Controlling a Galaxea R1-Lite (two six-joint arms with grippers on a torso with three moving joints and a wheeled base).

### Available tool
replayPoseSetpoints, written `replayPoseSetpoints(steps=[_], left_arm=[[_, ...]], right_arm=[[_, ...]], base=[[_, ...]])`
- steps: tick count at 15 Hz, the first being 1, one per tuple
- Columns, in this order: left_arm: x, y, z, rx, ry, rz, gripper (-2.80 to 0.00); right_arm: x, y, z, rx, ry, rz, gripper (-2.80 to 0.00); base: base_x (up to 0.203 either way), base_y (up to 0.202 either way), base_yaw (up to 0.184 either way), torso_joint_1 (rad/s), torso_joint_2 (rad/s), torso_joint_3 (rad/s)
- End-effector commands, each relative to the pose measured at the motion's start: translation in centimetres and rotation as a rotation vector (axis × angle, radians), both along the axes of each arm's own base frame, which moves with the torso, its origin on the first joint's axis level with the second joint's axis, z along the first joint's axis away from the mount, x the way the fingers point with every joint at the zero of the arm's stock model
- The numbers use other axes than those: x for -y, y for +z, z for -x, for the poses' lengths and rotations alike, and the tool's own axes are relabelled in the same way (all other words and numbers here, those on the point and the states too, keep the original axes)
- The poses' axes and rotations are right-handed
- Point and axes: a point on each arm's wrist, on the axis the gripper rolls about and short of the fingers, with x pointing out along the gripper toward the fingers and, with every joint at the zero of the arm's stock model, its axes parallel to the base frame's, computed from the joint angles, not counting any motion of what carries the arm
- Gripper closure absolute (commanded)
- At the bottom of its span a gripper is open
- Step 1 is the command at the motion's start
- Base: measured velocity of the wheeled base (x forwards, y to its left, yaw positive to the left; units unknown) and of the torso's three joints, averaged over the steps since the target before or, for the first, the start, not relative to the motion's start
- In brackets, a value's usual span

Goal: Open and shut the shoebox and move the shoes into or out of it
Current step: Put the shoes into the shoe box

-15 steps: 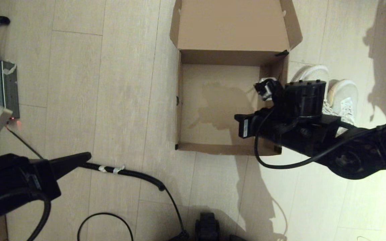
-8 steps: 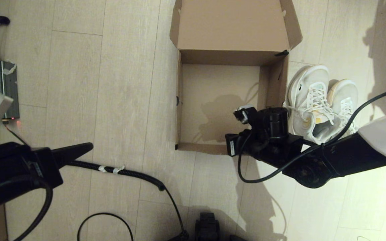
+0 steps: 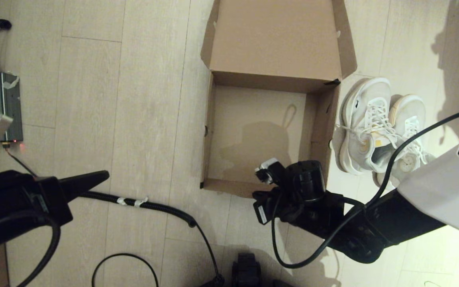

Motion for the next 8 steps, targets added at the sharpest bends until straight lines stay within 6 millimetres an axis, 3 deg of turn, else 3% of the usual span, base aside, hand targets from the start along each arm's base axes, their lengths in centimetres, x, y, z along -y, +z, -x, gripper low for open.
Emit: replayPoseSetpoints(steps=[1,4,8], left_arm=[[-0.1,0.2,0.3,0.013,0.003,0.006,0.0],[-0.2,0.3,0.5,0.019,0.004,0.008,0.0],[-0.2,0.3,0.5,0.021,0.004,0.008,0.0]], right_arm=[[-1.4,-0.8,1.0,-0.013,0.042,0.015,0.0],[-3.0,-2.2,3.3,-0.041,0.086,0.058,0.0],[-1.2,-3.1,5.8,-0.095,0.101,0.118,0.0]], base=[[0.0,0.0,0.0,0.0,0.0,0.0],[0.0,0.0,0.0,0.0,0.0,0.0],[0.0,0.0,0.0,0.0,0.0,0.0]])
